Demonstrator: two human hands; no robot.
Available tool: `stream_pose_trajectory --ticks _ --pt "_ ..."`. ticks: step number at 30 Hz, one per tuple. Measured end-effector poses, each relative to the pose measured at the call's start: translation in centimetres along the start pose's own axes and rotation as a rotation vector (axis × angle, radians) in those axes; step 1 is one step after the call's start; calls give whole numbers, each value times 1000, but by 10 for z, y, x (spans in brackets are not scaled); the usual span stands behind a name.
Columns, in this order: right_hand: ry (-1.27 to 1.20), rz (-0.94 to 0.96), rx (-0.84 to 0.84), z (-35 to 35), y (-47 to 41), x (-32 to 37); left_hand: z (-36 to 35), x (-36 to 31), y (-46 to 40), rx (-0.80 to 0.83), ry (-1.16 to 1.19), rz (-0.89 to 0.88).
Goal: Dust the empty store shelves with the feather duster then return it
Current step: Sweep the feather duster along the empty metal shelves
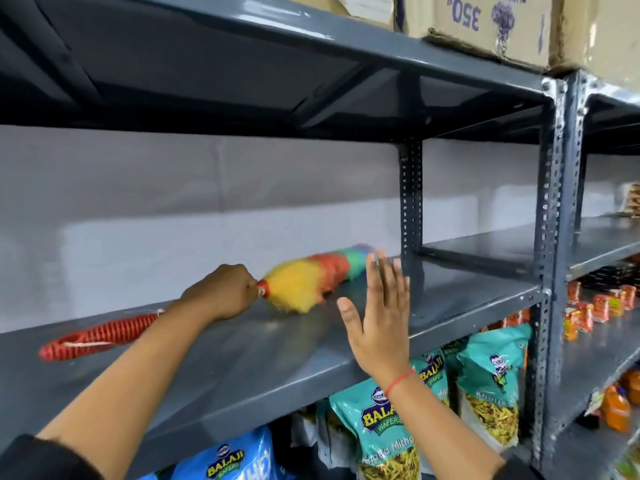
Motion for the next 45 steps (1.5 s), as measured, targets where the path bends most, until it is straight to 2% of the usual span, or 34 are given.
stream_pose_trajectory --ticks 2,4,6,8,10,12,14,15,16,18,20,21,23,27,28,31,33,37,40,43,45 --pt "30 14 -7 1 0 -1 3 -4 4 -25 173 -35" --pt "41 26 -19 1 1 -1 -4 -9 13 79 273 -63" --pt "45 30 -16 0 3 -1 -18 -11 24 252 211 -80" --pt "57 33 -5 0 3 1 -24 -4 25 300 75 -67" --pt "69 32 7 0 2 2 -17 2 16 191 -14 -9" --pt "75 34 7 0 2 3 -8 5 4 13 -59 57" --pt "68 43 -5 1 2 2 -4 -5 -4 -94 2 48" --pt "62 48 -14 2 2 2 -7 -12 -8 -98 75 15" --pt "54 54 -26 2 3 2 -13 -20 -11 -65 160 -25" --pt "34 68 -54 2 4 0 -36 -39 -13 151 254 -70" --pt "4 83 -81 3 5 -1 -62 -52 -15 381 212 -92" --pt "-11 88 -91 4 4 0 -68 -55 -20 413 180 -88" --pt "-36 84 -101 5 4 -1 -70 -61 -37 335 137 -36" --pt "-48 92 -101 7 3 -1 -67 -76 -63 11 -62 96" --pt "-46 106 -101 7 3 -1 -70 -78 -66 -4 -34 107" --pt "-59 133 -110 6 5 -3 -85 -77 -69 103 142 102" --pt "-60 129 -110 5 5 -4 -88 -76 -68 155 62 82" --pt "-37 109 -72 5 5 -4 -65 -66 -66 -16 -171 130" --pt "-36 101 -55 4 6 -5 -47 -55 -51 -70 -126 143" --pt "-53 102 -87 4 6 -6 -22 -34 -17 -90 -76 81" --pt "-67 118 -125 5 8 -5 -9 -12 14 -23 -61 35"
Point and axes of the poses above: each hand's wrist, its own y-axis away from the middle knuckle, its own z-axis out of the back of the hand, x = y × z, the point moved 7 cm from there along -y, towards the middle knuckle, and after that the axes turned 7 degrees about -x, right-handed, at the moved point
